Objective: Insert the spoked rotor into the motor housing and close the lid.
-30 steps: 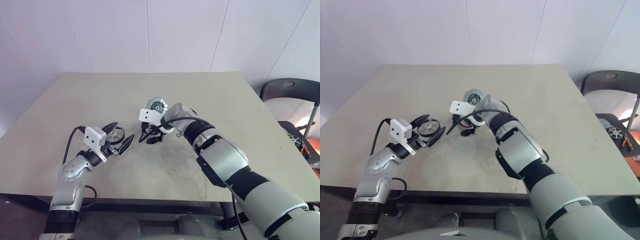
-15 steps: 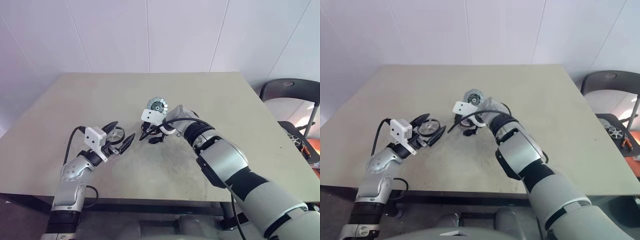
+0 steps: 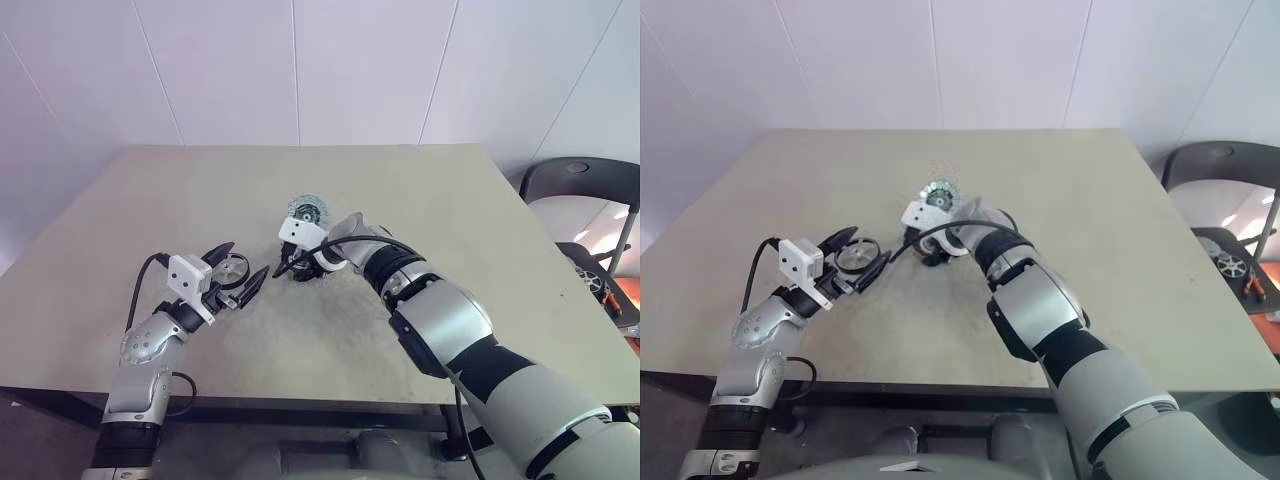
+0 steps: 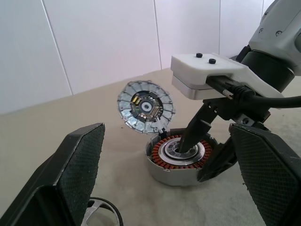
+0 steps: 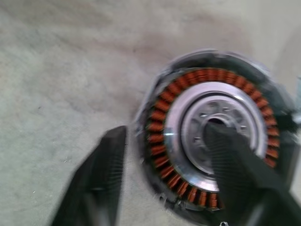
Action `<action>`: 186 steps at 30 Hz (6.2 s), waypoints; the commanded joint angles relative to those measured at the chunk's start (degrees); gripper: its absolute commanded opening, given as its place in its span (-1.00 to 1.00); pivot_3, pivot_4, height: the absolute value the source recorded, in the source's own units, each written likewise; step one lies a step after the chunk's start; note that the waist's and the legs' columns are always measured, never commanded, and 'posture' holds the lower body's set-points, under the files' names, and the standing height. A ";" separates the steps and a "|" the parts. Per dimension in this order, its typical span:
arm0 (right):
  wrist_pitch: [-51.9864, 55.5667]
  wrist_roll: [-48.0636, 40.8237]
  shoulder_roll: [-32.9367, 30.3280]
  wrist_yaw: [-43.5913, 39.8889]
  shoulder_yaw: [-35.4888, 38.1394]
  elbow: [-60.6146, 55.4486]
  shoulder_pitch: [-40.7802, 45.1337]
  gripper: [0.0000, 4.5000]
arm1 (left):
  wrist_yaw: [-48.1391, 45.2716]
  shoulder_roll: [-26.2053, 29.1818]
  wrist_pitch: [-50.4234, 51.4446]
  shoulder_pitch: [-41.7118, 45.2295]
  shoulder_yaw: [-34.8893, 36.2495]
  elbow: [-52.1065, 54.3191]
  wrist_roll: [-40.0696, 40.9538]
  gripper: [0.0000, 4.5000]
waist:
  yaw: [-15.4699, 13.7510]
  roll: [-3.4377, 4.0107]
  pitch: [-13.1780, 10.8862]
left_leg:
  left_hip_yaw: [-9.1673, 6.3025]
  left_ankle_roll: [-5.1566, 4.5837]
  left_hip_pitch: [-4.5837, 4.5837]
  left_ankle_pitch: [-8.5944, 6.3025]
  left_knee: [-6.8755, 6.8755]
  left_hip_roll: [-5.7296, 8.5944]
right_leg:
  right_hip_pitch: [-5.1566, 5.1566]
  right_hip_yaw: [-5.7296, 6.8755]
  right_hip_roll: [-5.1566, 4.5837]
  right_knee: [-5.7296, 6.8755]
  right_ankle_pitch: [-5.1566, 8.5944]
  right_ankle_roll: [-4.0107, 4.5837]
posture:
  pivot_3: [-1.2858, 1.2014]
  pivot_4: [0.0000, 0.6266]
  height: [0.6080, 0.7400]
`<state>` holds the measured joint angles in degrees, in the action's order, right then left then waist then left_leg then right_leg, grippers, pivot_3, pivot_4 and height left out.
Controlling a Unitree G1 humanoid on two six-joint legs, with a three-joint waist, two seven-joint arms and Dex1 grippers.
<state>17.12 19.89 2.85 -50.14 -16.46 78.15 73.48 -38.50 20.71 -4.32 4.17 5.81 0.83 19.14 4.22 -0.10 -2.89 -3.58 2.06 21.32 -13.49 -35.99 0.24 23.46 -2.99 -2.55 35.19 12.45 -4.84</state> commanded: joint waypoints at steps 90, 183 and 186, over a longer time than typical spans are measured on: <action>-14.63 -25.68 -18.83 -0.54 15.57 -34.85 -34.44 0.99 | -4.80 0.21 1.96 4.83 -1.78 -1.07 -0.22 1.00 | -0.10 -0.15 0.09 | 0.06 0.01 -0.02 -0.01 -0.14 0.04 | -0.09 -0.03 -0.05 -0.09 0.05 -0.08 | 0.03 -1.00 1.00; 4.51 -22.41 -16.41 -1.28 -1.44 -53.37 -36.32 -0.70 | -6.76 5.72 5.47 -0.14 0.70 1.29 2.07 1.00 | -0.21 -0.06 0.03 | 0.05 0.03 0.07 -0.02 -0.07 0.02 | 0.02 -0.02 -0.09 -0.15 0.07 -0.08 | 0.03 -1.00 1.00; 4.56 -22.21 -17.11 -1.46 -1.30 -52.79 -36.05 -0.70 | -6.81 5.74 5.54 -0.06 0.69 1.34 2.13 1.00 | -0.25 -0.06 0.03 | 0.05 0.03 0.06 -0.02 -0.08 0.02 | 0.01 -0.02 -0.09 -0.15 0.07 -0.08 | 0.03 -1.00 1.00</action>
<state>21.81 -2.87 -13.09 -51.81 -18.75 24.44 36.29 -45.45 25.81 1.21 3.53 5.46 0.05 20.63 3.97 -0.16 -2.87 -3.53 2.09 21.39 -13.51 -36.07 0.26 23.47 -3.01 -2.64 35.04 12.52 -4.92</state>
